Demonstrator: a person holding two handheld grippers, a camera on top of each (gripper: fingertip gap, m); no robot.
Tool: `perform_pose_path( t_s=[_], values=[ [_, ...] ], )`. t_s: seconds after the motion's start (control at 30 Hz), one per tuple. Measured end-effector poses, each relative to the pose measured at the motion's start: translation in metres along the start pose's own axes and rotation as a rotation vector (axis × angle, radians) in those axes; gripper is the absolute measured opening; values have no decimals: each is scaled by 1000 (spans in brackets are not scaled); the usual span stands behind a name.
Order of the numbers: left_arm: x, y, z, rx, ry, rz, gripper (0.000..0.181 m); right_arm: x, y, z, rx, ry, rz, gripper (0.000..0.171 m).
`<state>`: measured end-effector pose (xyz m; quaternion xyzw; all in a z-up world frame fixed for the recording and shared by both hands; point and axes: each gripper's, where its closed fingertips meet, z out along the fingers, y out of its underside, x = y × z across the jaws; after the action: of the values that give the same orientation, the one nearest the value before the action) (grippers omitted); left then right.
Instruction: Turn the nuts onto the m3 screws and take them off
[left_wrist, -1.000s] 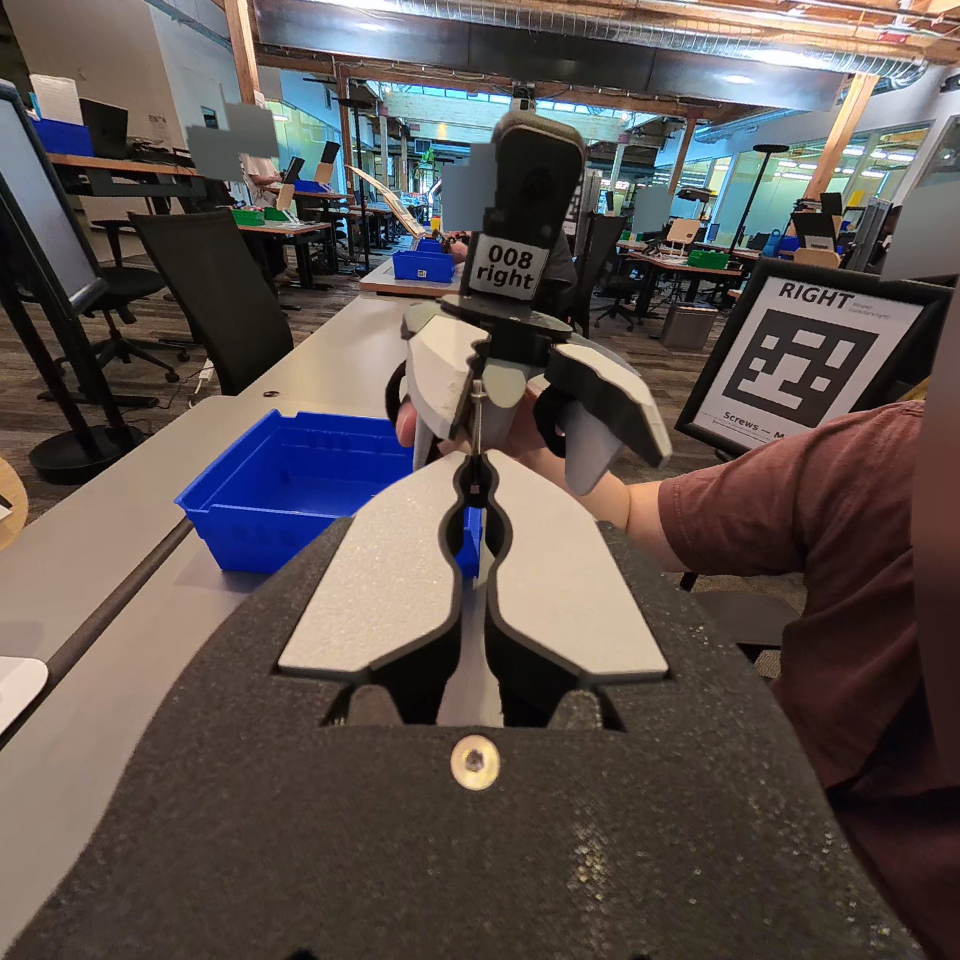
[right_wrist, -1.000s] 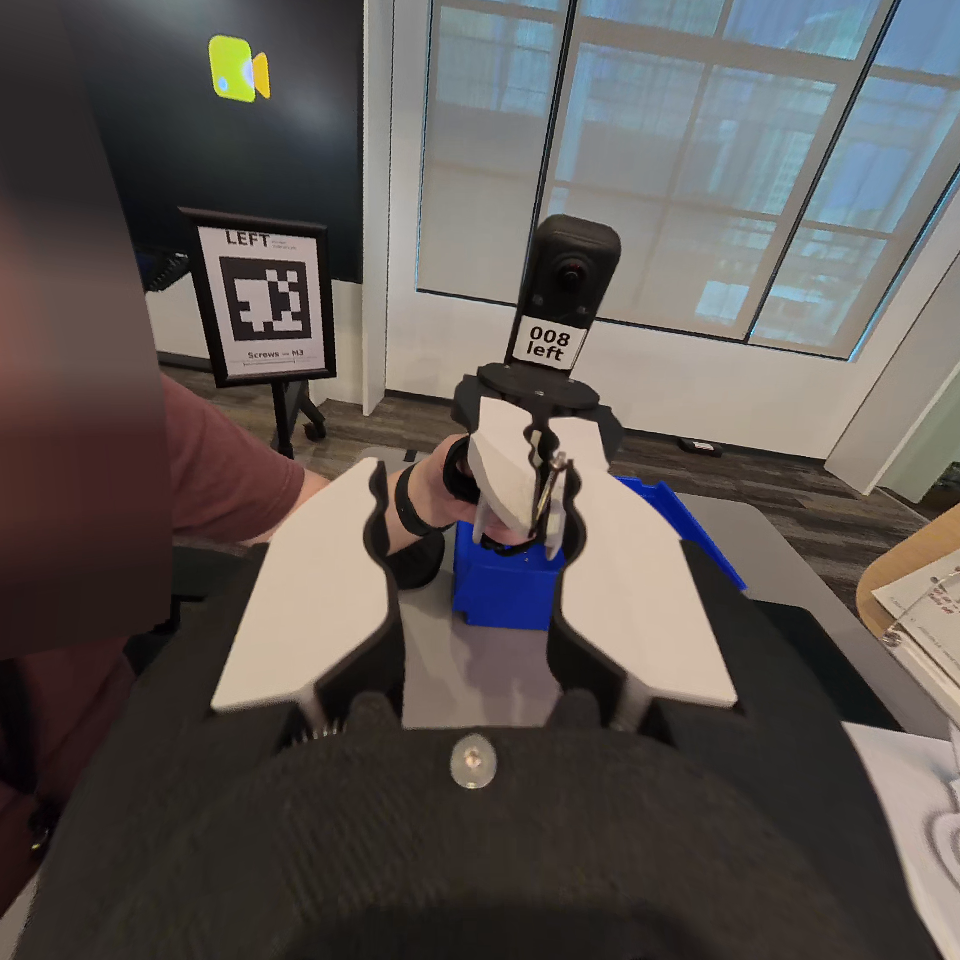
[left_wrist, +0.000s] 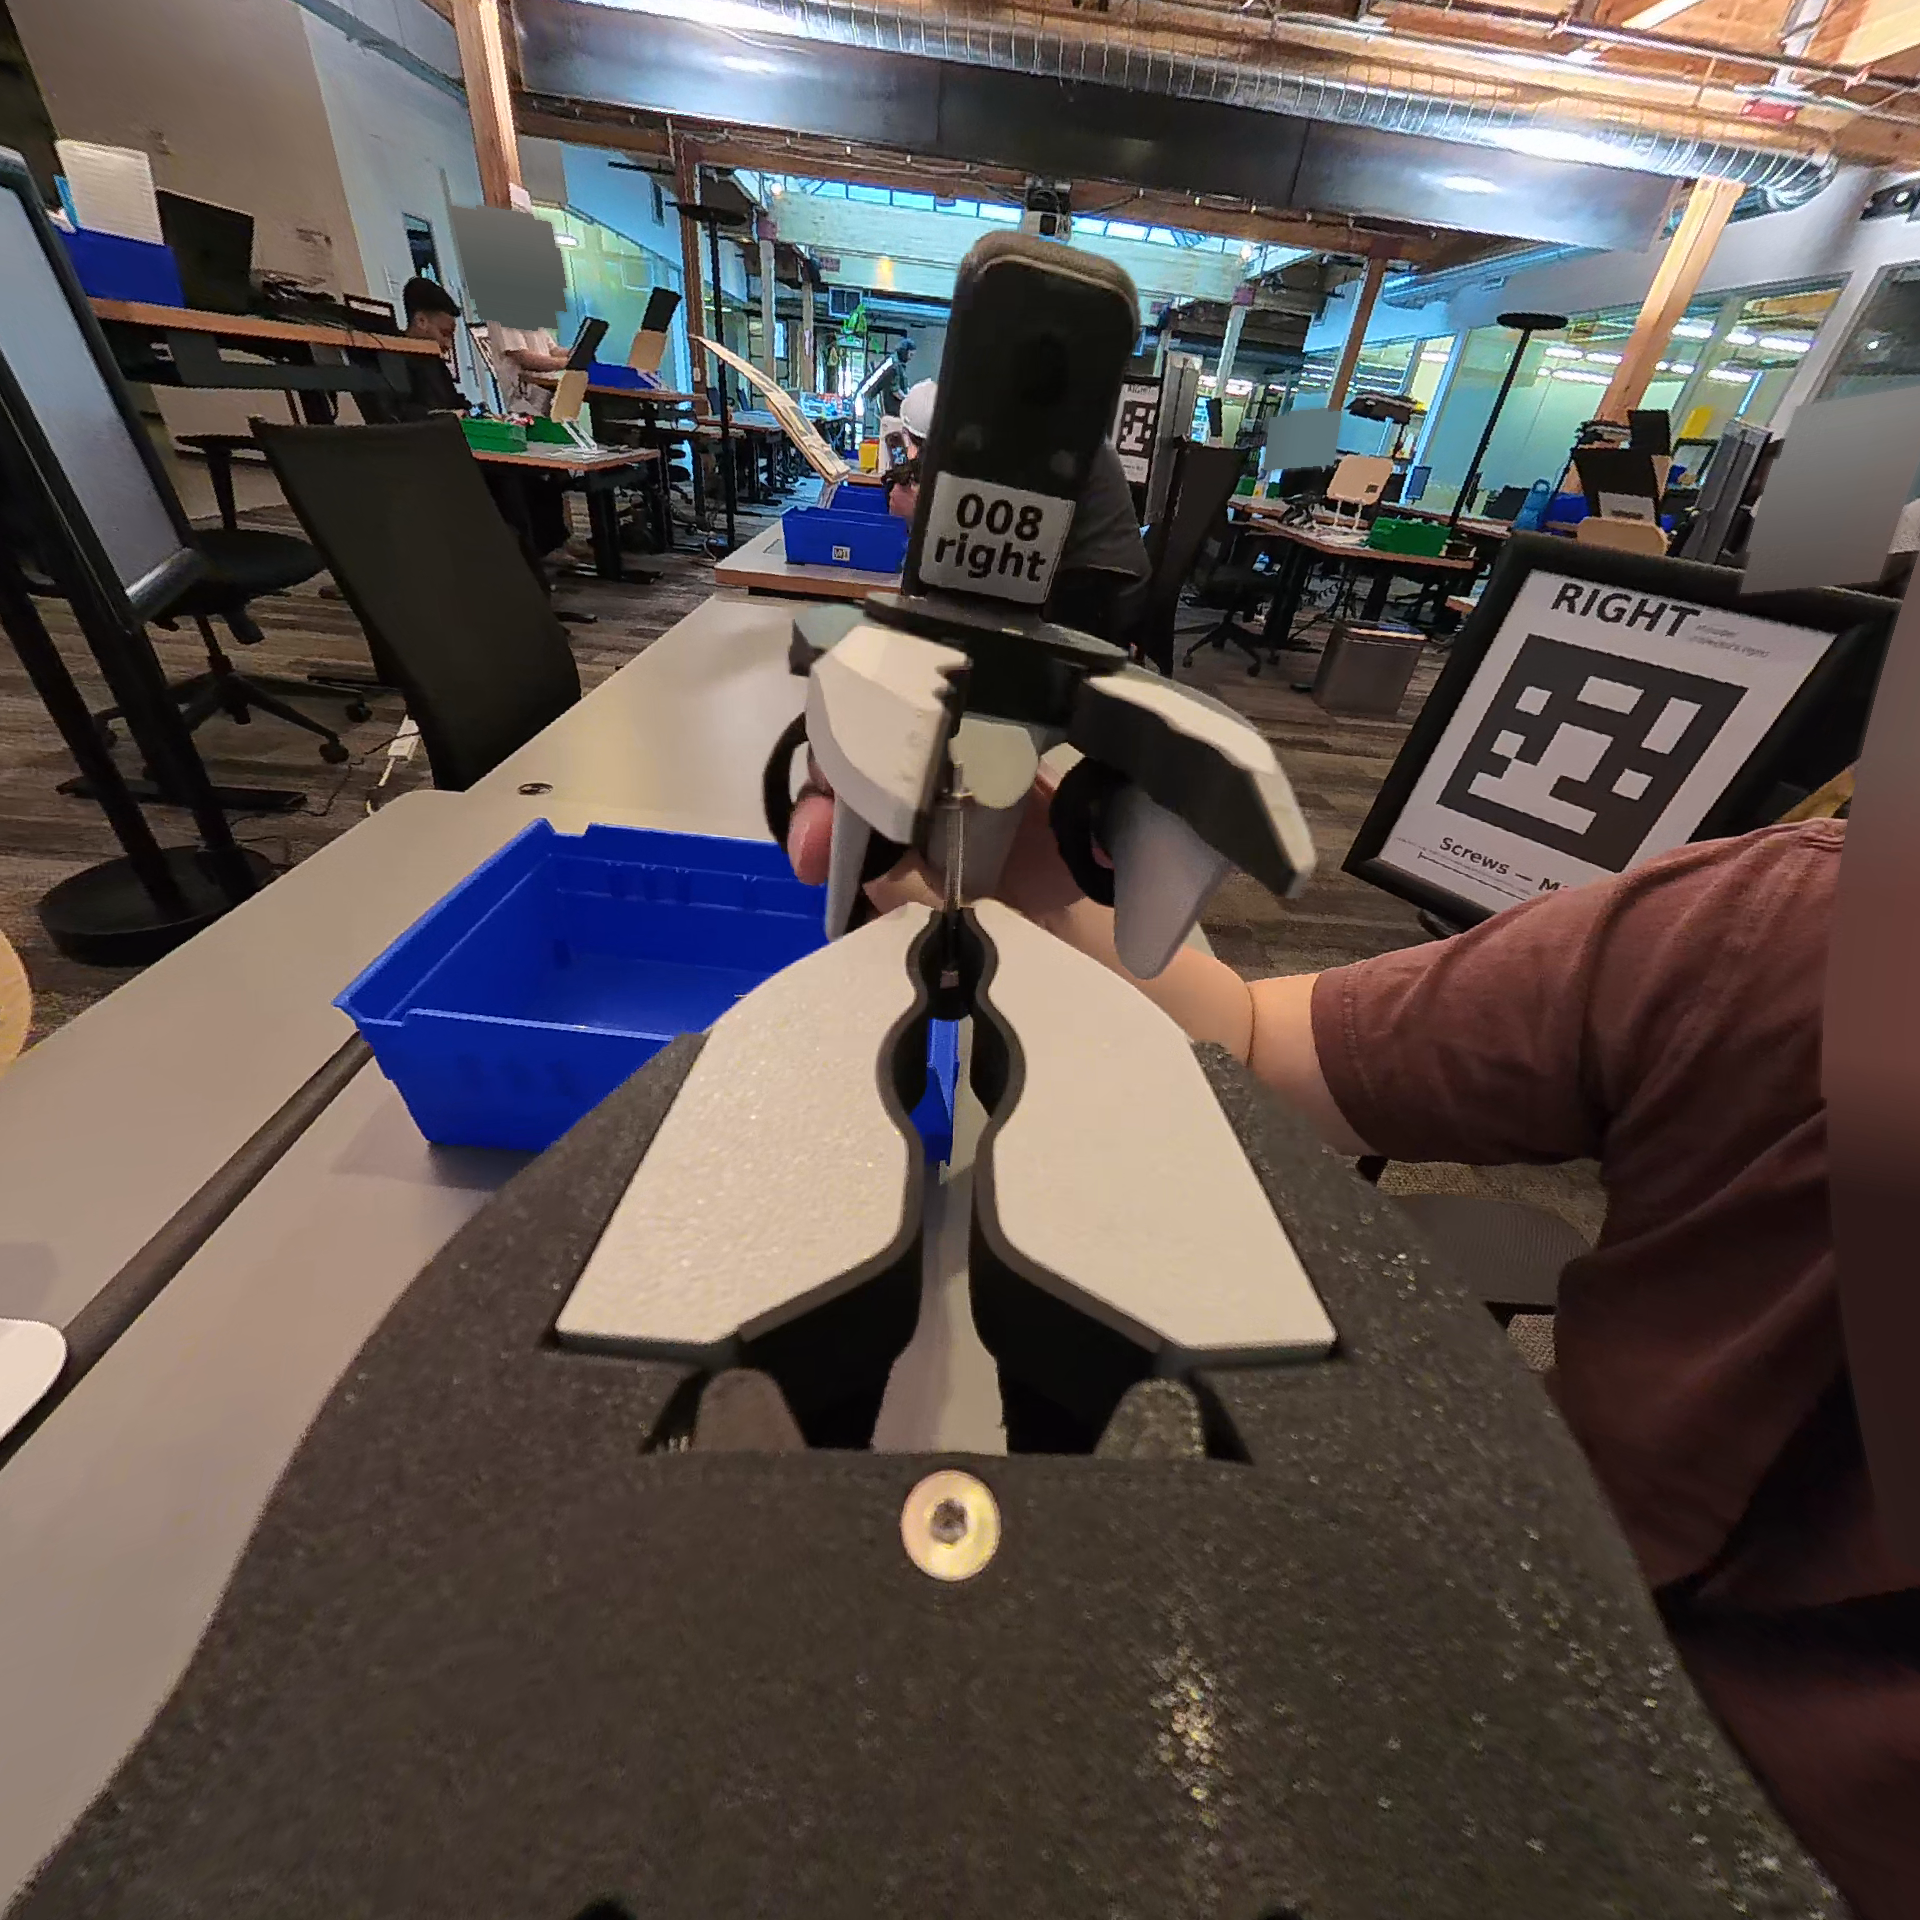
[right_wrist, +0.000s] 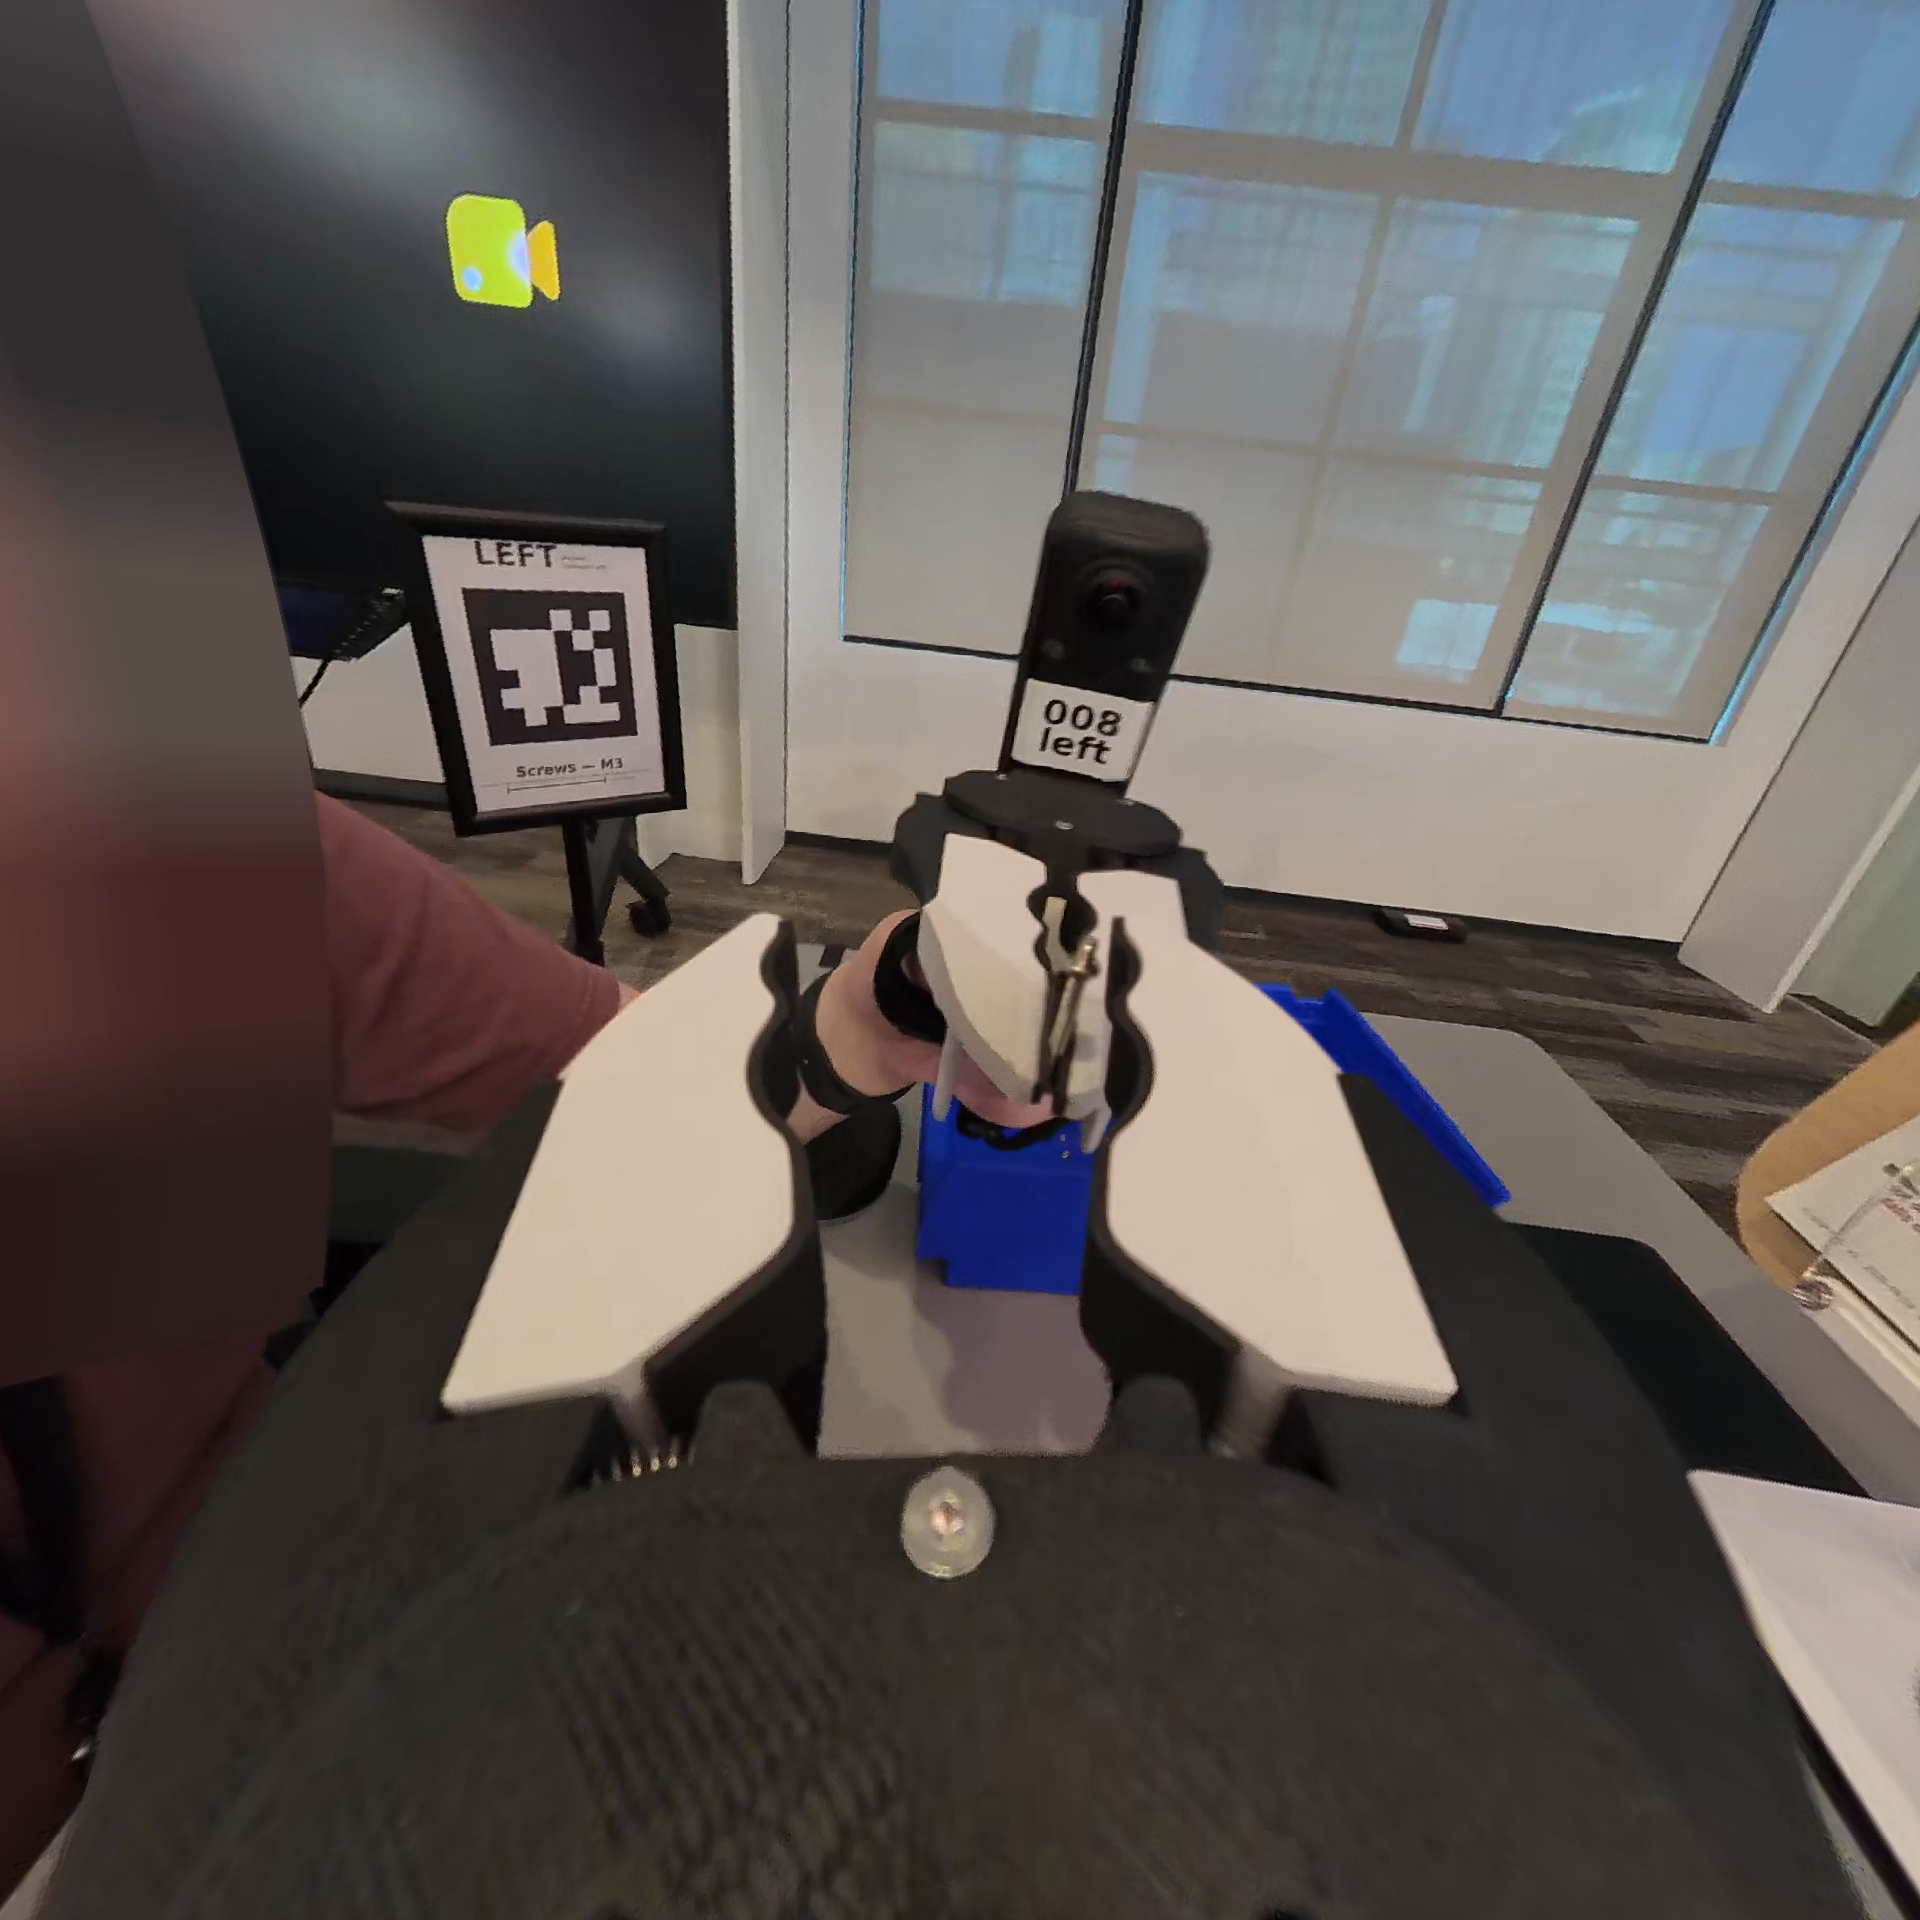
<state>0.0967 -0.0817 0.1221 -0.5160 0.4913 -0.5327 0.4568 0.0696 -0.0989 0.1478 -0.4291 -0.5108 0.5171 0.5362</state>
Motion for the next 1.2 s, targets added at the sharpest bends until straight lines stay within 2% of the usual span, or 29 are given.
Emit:
perform_pose_path(
  t_s=[0.1, 0.27, 0.53, 0.7, 0.93, 1.1, 1.2],
  values=[
    [-1, -2, -2, 9, -12, 4, 2, -2, 2, -2, -33, 13, -44, 62],
    [-2, -8, -8, 31, -14, 2, 2, 4, -8, -10, 13, 35, -6, 54],
    [-1, -4, -3, 20, -11, 0, 2, -3, 5, 5, -41, 16, -29, 68],
    [-2, -9, -8, 36, -16, -2, 2, 0, -4, -8, -34, 32, -19, 54],
    [2, -3, -2, 10, 0, 3, 2, -4, -1, 2, -42, 38, -36, 63],
    [1, -10, -8, 41, -6, -1, 2, 0, -6, -7, -46, 68, -50, 53],
    [4, -8, -5, 32, 17, -7, 2, 2, -8, -4, -9, 69, -21, 56]
  ],
)
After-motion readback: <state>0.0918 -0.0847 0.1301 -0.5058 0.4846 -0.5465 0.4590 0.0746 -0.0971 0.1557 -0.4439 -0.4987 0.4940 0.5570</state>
